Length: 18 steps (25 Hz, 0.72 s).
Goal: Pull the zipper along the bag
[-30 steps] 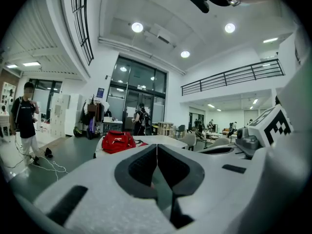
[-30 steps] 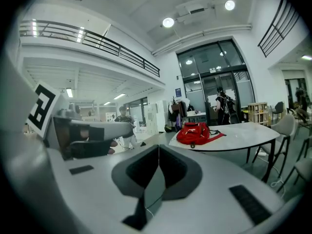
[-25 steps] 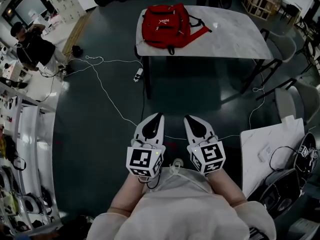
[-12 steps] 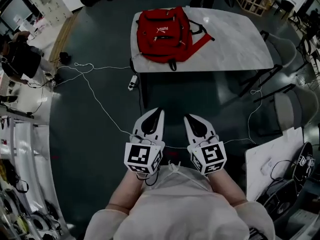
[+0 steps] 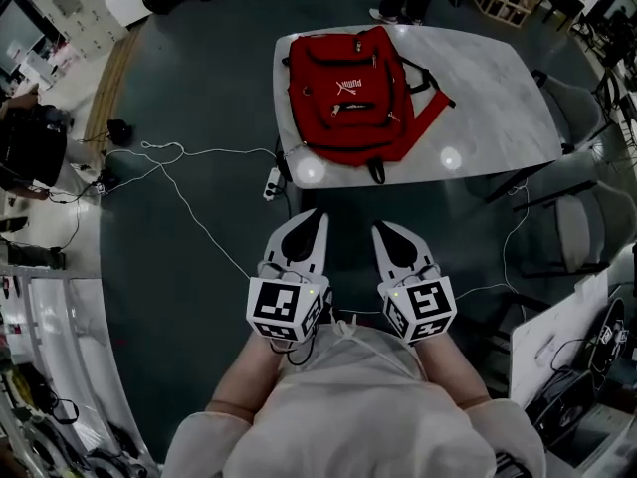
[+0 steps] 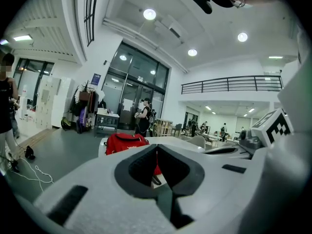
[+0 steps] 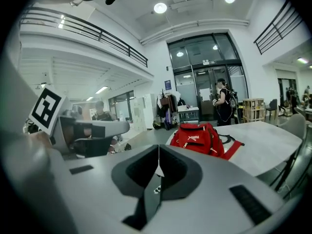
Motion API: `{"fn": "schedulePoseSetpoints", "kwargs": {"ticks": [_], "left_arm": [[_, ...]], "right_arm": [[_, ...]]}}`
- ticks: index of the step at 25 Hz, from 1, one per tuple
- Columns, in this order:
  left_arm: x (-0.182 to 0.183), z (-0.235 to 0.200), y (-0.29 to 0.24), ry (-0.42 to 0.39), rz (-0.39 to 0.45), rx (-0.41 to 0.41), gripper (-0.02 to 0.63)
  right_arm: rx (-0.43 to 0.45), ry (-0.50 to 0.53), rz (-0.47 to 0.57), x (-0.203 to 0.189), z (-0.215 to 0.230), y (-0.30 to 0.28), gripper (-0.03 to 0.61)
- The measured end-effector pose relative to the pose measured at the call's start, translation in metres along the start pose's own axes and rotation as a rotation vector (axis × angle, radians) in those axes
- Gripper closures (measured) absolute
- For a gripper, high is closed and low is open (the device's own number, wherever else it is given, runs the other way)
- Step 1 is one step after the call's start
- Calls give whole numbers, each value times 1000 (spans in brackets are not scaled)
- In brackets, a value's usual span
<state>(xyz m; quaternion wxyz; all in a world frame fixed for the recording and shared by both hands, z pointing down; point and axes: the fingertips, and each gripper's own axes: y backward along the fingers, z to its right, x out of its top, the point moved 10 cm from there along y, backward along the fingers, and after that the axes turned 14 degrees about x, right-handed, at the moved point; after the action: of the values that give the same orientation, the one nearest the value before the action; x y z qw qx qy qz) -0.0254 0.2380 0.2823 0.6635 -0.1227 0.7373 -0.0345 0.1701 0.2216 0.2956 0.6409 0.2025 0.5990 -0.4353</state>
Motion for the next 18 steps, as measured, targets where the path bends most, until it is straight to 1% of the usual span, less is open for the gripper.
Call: {"fn": "schedulePoseSetpoints", "kwargs": {"ticks": [4, 7, 13, 18], "left_arm": [[5, -38, -21, 14, -24, 11, 594], [3, -58, -34, 36, -44, 35, 594], [-3, -78, -69, 55, -88, 83, 594], [1, -85, -112, 25, -109, 138, 594]], "right_arm": [[-23, -25, -14, 11, 8, -42, 551], [-18, -36, -36, 16, 17, -65, 551], [21, -50, -65, 21, 46, -106, 551], [84, -59, -78, 34, 85, -143, 551]]}}
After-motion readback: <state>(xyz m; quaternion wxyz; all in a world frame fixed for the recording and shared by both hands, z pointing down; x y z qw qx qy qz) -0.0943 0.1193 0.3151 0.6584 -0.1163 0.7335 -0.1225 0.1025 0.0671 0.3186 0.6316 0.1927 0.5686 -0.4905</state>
